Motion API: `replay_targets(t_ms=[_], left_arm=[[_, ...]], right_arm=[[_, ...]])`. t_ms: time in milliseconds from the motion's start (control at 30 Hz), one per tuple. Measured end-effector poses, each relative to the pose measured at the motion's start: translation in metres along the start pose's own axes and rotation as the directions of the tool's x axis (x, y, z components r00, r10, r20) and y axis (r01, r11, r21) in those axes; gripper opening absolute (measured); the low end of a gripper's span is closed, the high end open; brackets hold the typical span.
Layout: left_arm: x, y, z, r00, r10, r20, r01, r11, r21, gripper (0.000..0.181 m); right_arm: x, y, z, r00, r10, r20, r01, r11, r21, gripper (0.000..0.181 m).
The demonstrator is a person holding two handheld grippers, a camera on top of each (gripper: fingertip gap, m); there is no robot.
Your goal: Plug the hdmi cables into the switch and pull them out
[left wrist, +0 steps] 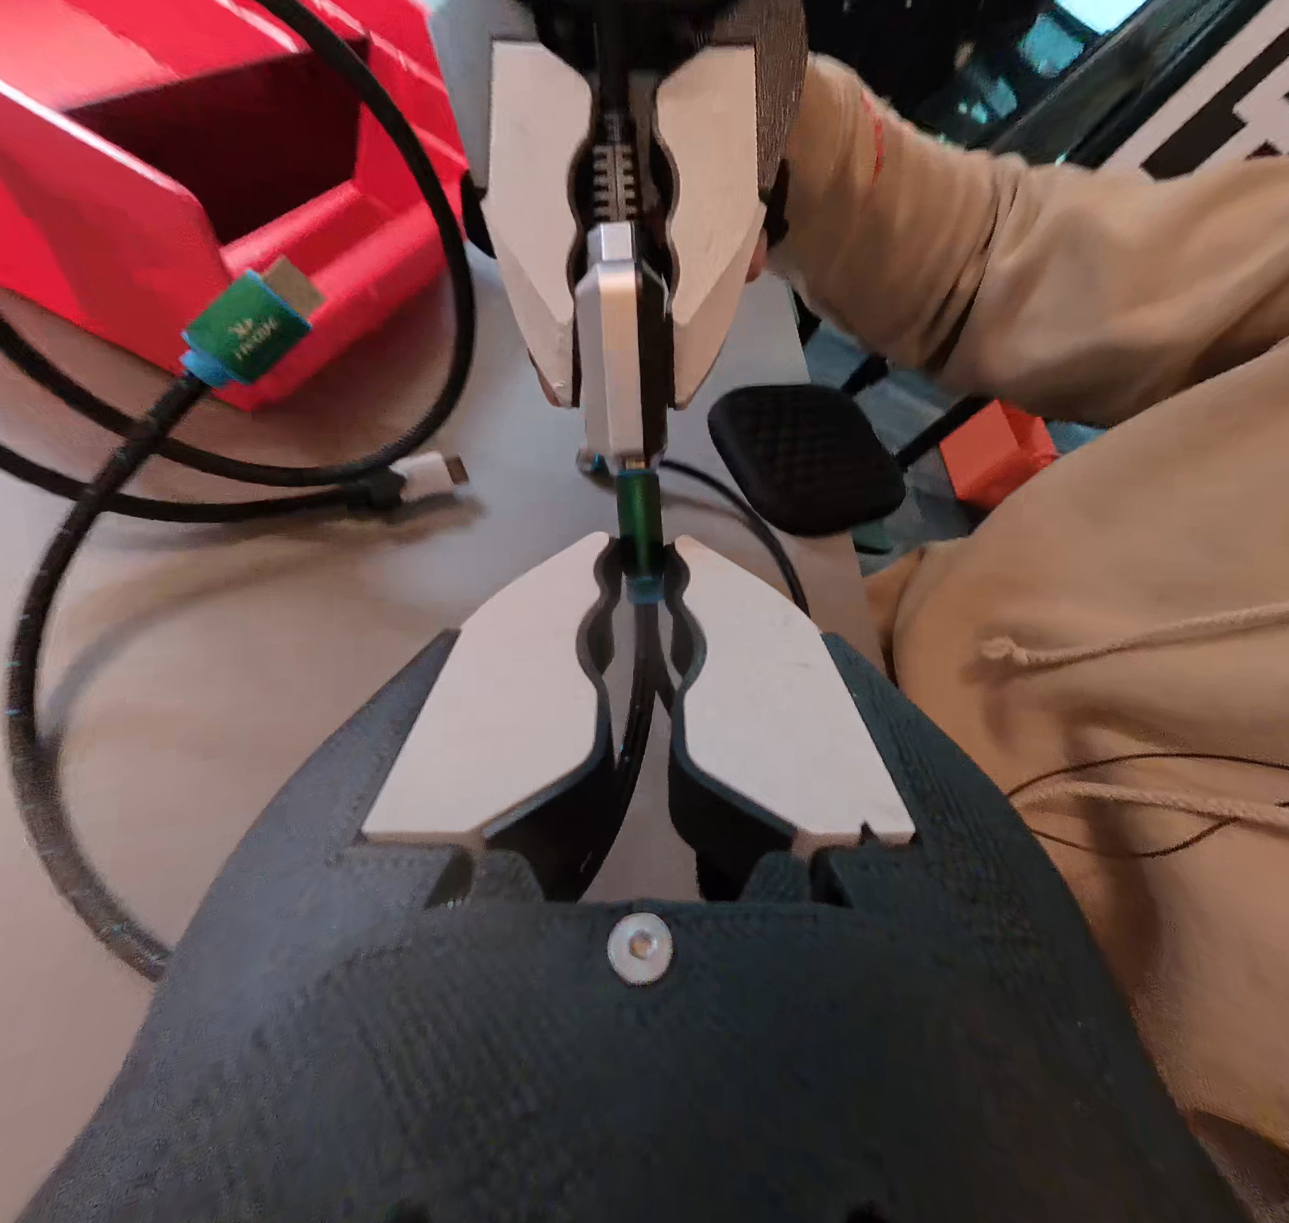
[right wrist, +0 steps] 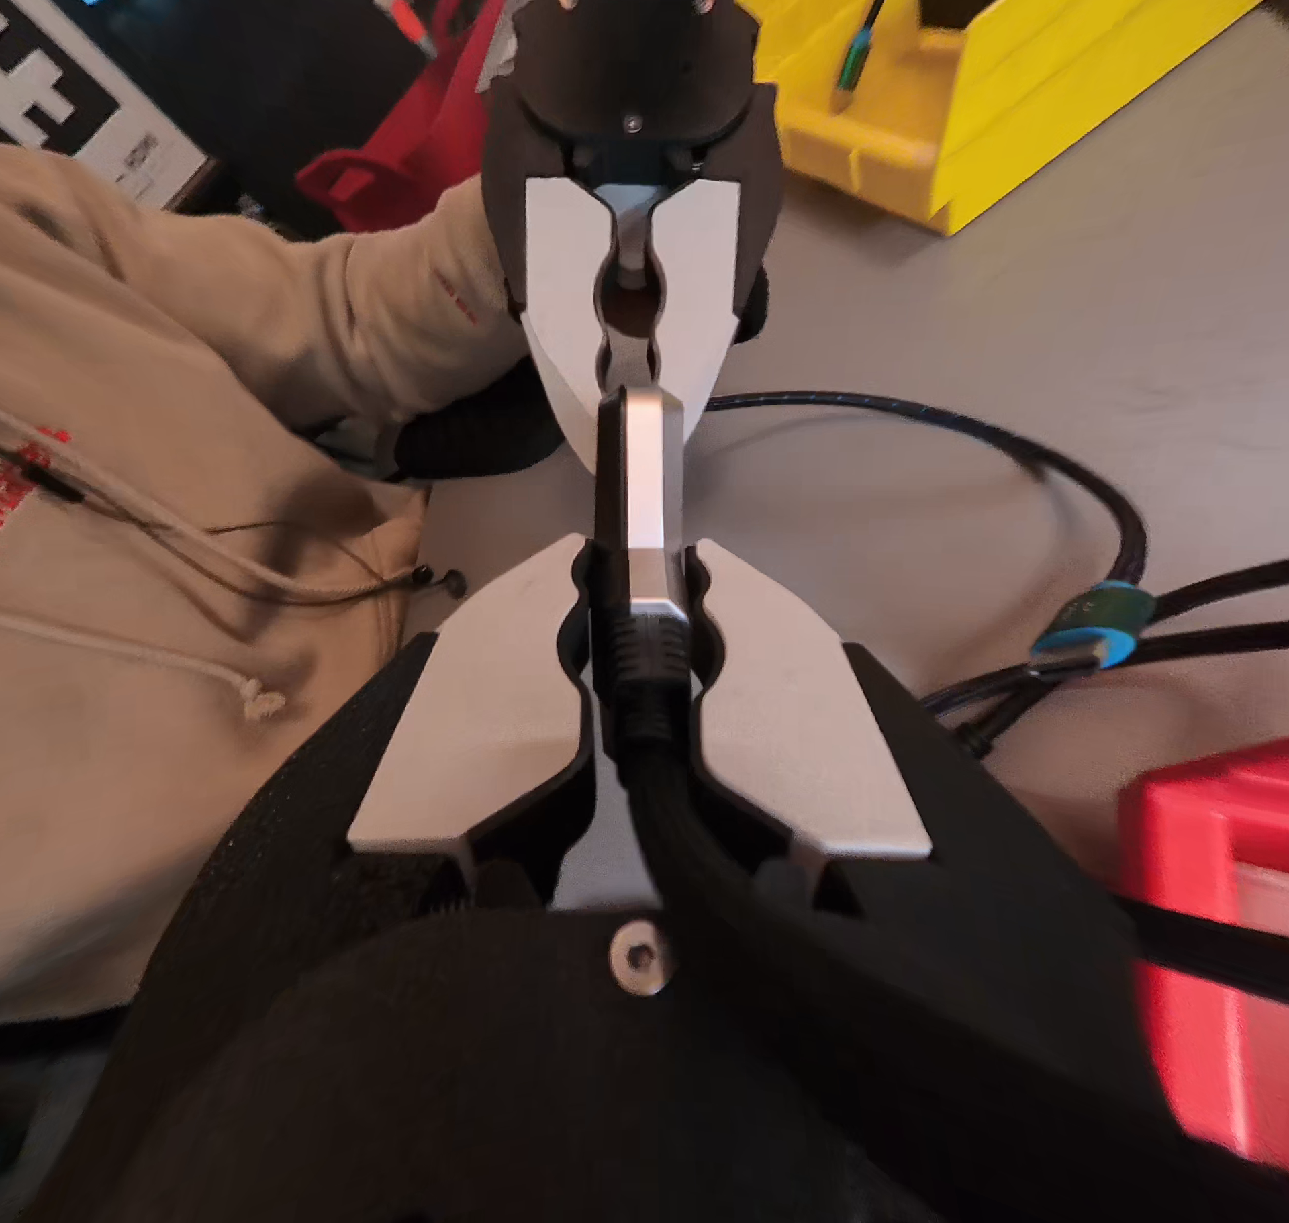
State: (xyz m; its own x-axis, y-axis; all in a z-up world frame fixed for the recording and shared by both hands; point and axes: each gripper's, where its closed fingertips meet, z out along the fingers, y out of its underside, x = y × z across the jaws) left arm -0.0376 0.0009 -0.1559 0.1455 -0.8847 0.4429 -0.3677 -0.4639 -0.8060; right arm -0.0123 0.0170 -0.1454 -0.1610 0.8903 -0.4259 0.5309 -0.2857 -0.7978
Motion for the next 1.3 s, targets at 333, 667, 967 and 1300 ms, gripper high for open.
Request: replay_targets(t_ms=[333,667,967,1300], left_arm=[[0.007,-0.032,-0.053,0.973,0.102,0.205,-0.133,0.98,0.145,0.028],[0.011,-0.003,-0.119,0.898,0.015,0.44,-0.163,0.94,0.3,0.026],[0.012,0.025,-0.121,0.81,0.004,0.586,-0.223,0.926,0.303,0.031],[-0.004,0.045,-0.129,0.784,-0.062,0.617,-0.187,0.925,0.331,0.03]], right_arm=[[-0.024,-0.034,-0.028,0.988,-0.041,-0.146,0.027,0.995,-0.096,0.022],[-0.068,-0.127,-0.147,0.923,-0.279,-0.266,0.108,0.849,-0.517,0.022],[0.017,-0.165,-0.241,0.737,-0.432,-0.519,-0.074,0.712,-0.699,0.022],[0.166,-0.08,-0.205,0.735,-0.462,-0.497,-0.07,0.676,-0.733,0.022]])
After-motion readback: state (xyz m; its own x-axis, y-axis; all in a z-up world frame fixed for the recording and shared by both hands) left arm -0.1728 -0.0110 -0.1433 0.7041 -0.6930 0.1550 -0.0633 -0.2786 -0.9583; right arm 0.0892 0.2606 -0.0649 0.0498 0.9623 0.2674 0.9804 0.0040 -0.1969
